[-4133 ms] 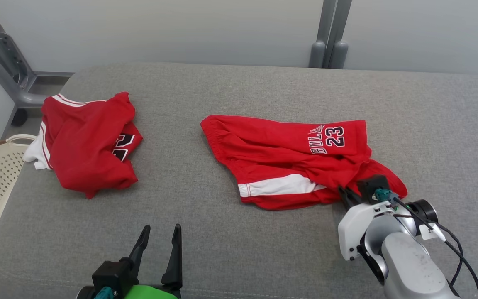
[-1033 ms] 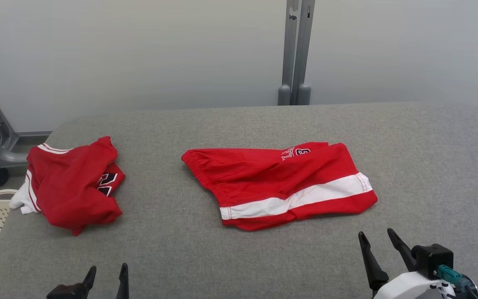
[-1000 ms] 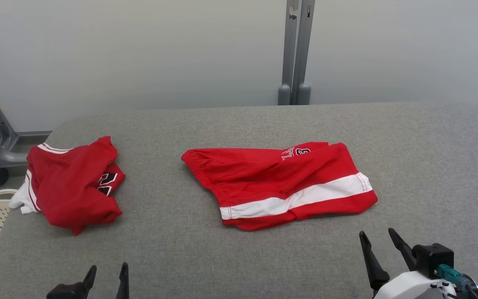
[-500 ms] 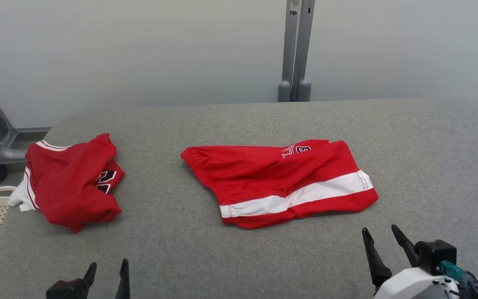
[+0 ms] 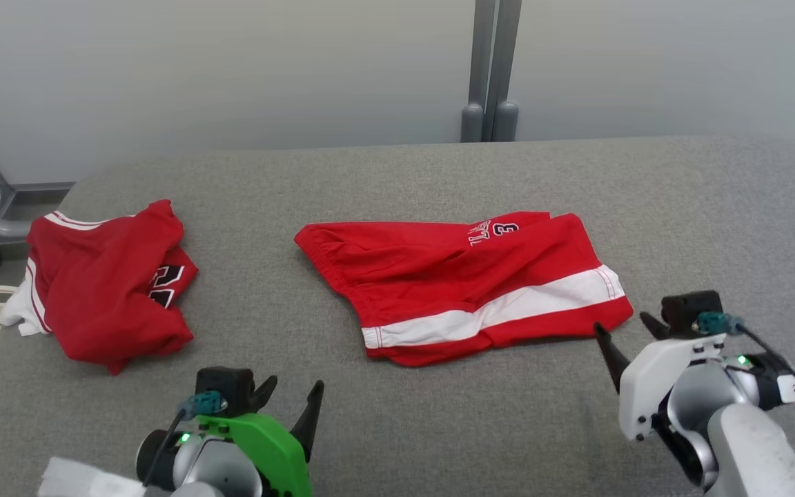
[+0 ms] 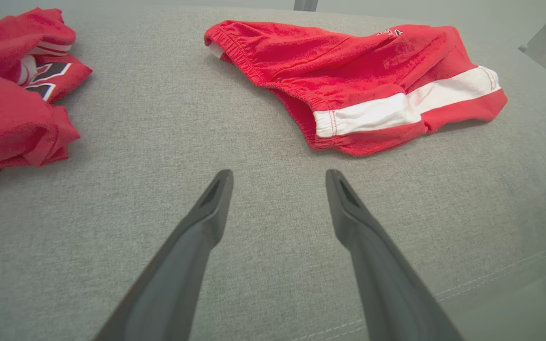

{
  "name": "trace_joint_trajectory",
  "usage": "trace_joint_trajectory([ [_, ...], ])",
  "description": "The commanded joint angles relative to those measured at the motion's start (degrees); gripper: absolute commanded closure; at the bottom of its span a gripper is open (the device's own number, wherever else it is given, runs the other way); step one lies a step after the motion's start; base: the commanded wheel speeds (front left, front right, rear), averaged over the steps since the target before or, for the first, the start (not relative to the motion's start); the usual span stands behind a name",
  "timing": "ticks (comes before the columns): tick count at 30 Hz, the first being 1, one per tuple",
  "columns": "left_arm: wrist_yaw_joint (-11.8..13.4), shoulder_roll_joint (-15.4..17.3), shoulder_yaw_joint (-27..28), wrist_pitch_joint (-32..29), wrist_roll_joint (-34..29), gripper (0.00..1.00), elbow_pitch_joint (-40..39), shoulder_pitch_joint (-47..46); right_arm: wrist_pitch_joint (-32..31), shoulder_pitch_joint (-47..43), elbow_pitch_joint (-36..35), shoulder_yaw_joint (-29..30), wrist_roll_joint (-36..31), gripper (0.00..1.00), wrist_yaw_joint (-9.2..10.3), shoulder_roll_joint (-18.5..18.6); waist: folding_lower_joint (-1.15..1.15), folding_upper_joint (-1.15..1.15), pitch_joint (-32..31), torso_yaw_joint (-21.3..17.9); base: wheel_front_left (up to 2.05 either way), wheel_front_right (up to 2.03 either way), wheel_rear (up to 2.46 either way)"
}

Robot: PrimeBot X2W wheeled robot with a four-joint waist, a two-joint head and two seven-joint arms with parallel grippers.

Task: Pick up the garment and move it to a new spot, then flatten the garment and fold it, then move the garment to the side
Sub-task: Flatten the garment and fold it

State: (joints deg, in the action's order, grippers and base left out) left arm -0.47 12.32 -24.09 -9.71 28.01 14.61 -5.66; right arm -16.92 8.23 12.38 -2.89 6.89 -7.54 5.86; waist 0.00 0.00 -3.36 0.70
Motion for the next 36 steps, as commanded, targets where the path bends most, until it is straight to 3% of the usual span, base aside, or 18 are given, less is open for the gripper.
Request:
trace_joint_trajectory([
  [1, -0.44, -0.5, -0.41, -0.52, -0.04, 0.0, 0.58, -1.61, -0.62, 1.55, 0.36, 0.46, -0.18, 0.0, 0.09, 1.13, 0.0, 0.0, 0.96, -0.24, 0.0, 0.0, 0.0],
  [11, -2.64, -5.32, -3.96, -3.86, 0.36, 0.0, 11.09, -11.18, -9.09, 13.41, 8.24, -1.93, 2.07, 0.0, 0.06, 4.81, 0.0, 0.0, 4.1, -2.22, 0.0, 0.0, 0.0],
  [16, -2.0, -6.6, -3.8, -5.33, 1.13, 0.0, 15.18, -15.66, -8.99, 18.41, 11.08, -4.18, 2.74, 0.0, 0.06, 6.12, 0.0, 0.0, 6.62, -3.16, 0.0, 0.0, 0.0],
  [25, -2.98, -7.7, -5.29, -5.58, 1.12, 0.0, 20.43, -21.77, -7.33, 24.37, 16.86, -7.65, 3.01, 0.0, 0.06, 8.33, 0.0, 0.0, 10.42, -3.64, 0.0, 0.0, 0.0],
  [30, -2.95, -8.08, -5.28, -5.34, 1.88, 0.07, 22.14, -23.08, -6.14, 26.29, 19.35, -8.65, 3.63, 0.0, 0.06, 8.68, 0.0, 0.0, 11.77, -3.53, 0.0, 0.0, 0.0],
  [32, -3.24, -8.18, -5.43, -5.35, 2.13, 0.12, 22.56, -23.61, -5.83, 26.96, 20.11, -9.0, 3.81, 0.0, 0.06, 8.84, 0.0, 0.0, 12.22, -3.4, 0.0, 0.0, 0.0],
  [34, -3.57, -8.27, -5.58, -5.01, 2.22, 0.48, 22.83, -24.14, -5.42, 27.55, 20.78, -9.23, 3.98, 0.0, 0.06, 8.88, 0.0, 0.0, 12.65, -3.25, 0.0, 0.0, 0.0],
  [36, -3.71, -8.33, -5.73, -4.56, 2.36, 0.56, 22.98, -24.6, -5.13, 27.85, 21.57, -9.54, 4.17, 0.0, 0.06, 8.96, 0.0, 0.0, 12.95, -3.08, 0.0, 0.0, 0.0],
])
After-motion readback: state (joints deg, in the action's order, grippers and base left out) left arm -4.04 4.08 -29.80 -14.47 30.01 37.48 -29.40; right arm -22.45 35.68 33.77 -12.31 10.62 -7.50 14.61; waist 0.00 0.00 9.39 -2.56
